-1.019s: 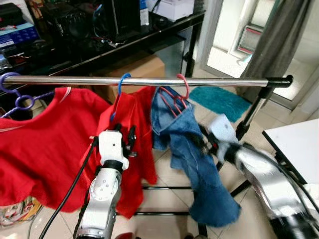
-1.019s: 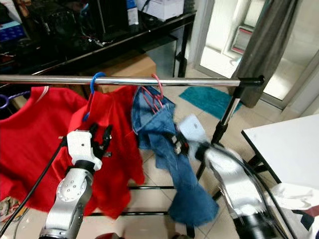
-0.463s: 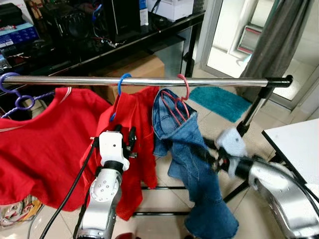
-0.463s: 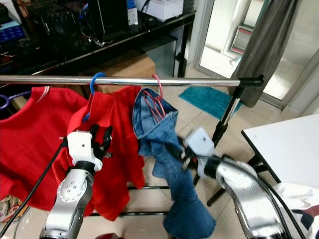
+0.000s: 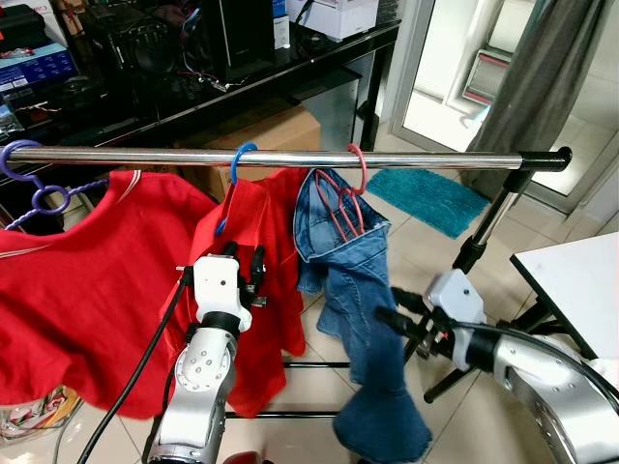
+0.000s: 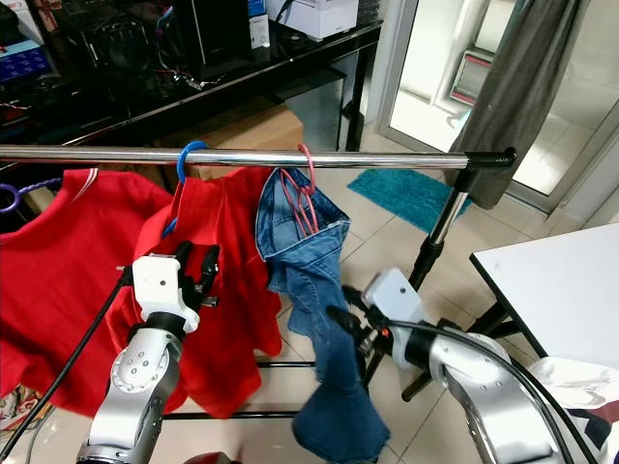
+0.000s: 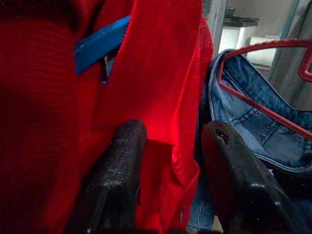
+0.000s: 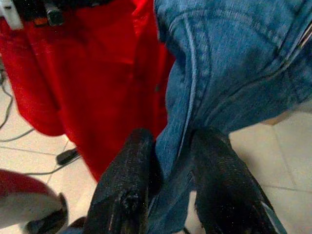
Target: Hang hanger
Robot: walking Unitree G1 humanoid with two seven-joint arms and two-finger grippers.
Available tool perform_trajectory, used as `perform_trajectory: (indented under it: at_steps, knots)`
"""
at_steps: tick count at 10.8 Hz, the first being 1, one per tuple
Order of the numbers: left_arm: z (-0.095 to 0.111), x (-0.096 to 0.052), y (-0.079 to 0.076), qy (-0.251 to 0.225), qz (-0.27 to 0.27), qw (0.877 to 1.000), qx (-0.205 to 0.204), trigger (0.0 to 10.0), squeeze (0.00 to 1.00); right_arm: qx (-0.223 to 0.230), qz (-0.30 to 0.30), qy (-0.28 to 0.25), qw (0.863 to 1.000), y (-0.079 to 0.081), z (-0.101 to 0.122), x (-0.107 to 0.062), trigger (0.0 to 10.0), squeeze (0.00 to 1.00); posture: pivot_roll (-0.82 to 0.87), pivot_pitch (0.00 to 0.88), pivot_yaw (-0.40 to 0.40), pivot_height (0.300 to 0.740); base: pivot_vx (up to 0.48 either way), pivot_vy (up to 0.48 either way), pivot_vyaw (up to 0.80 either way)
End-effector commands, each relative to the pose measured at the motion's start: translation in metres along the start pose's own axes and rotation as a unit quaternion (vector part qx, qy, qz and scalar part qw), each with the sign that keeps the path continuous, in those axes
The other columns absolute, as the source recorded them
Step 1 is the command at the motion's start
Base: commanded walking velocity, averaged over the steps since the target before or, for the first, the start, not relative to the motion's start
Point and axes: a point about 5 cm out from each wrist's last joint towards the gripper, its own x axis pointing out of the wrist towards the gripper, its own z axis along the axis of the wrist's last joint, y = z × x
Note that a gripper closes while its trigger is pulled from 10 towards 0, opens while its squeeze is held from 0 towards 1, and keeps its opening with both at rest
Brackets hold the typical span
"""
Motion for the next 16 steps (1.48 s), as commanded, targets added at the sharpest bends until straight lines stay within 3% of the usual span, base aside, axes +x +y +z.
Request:
perform_trajectory:
  at_steps: [1, 3, 5, 8, 10, 12, 13, 14, 15, 16]
  knots:
    - [-0.006, -0.002, 0.001, 0.013, -0.002, 1.000, -0.002, 10.0, 0.00, 0.003, 0.005, -0.005, 1.000, 0.000, 0.000, -0.005, 10.0, 0.00, 0.05, 0.021, 0.037, 0.740, 0.000, 0.000, 0.00]
    - [-0.019, -0.005, 0.002, 0.046, -0.012, 0.999, -0.002, 10.0, 0.00, 0.040, 0.010, -0.003, 0.999, -0.003, -0.017, -0.015, 10.0, 0.00, 0.05, 0.022, 0.035, 0.740, 0.000, 0.000, 0.00]
    - [-0.043, -0.013, -0.004, 0.114, -0.054, 0.992, -0.029, 10.0, 0.00, 0.065, 0.040, -0.008, 0.997, -0.001, -0.024, -0.022, 10.0, 0.00, 0.05, 0.021, 0.034, 0.740, 0.000, 0.000, 0.00]
    - [-0.068, -0.019, 0.003, 0.184, -0.057, 0.981, -0.039, 10.0, 0.00, 0.129, 0.055, -0.030, 0.990, 0.001, -0.044, -0.029, 10.0, 0.00, 0.05, 0.013, 0.032, 0.740, 0.000, 0.000, 0.00]
    - [-0.082, -0.026, 0.010, 0.216, -0.062, 0.974, -0.034, 10.0, 0.00, 0.193, -0.042, -0.022, 0.980, -0.014, -0.080, -0.035, 10.0, 0.00, 0.05, 0.011, 0.030, 0.740, 0.000, 0.000, 0.00]
    - [-0.094, -0.031, 0.015, 0.244, -0.065, 0.967, -0.029, 10.0, 0.00, 0.213, -0.120, 0.015, 0.970, -0.024, -0.101, -0.036, 10.0, 0.00, 0.05, 0.011, 0.030, 0.740, 0.000, 0.000, 0.00]
    - [-0.116, -0.042, 0.019, 0.307, -0.074, 0.948, -0.026, 10.0, 0.00, 0.208, -0.204, 0.053, 0.955, -0.035, -0.121, -0.033, 10.0, 0.00, 0.04, 0.014, 0.034, 0.740, 0.000, 0.000, 0.00]
    - [-0.125, -0.049, 0.026, 0.334, -0.061, 0.940, -0.023, 10.0, 0.00, 0.194, -0.230, 0.069, 0.951, -0.037, -0.127, -0.030, 10.0, 0.00, 0.04, 0.014, 0.034, 0.740, 0.000, 0.000, 0.00]
    - [-0.137, -0.060, 0.036, 0.370, -0.050, 0.928, -0.009, 10.0, 0.00, 0.156, -0.236, 0.123, 0.951, -0.029, -0.143, -0.021, 10.0, 0.00, 0.04, 0.012, 0.031, 0.740, 0.000, 0.000, 0.00]
    - [-0.141, -0.063, 0.035, 0.380, -0.055, 0.923, -0.003, 10.0, 0.00, 0.146, -0.227, 0.160, 0.950, -0.018, -0.156, -0.019, 10.0, 0.00, 0.05, 0.011, 0.029, 0.740, 0.000, 0.000, 0.00]
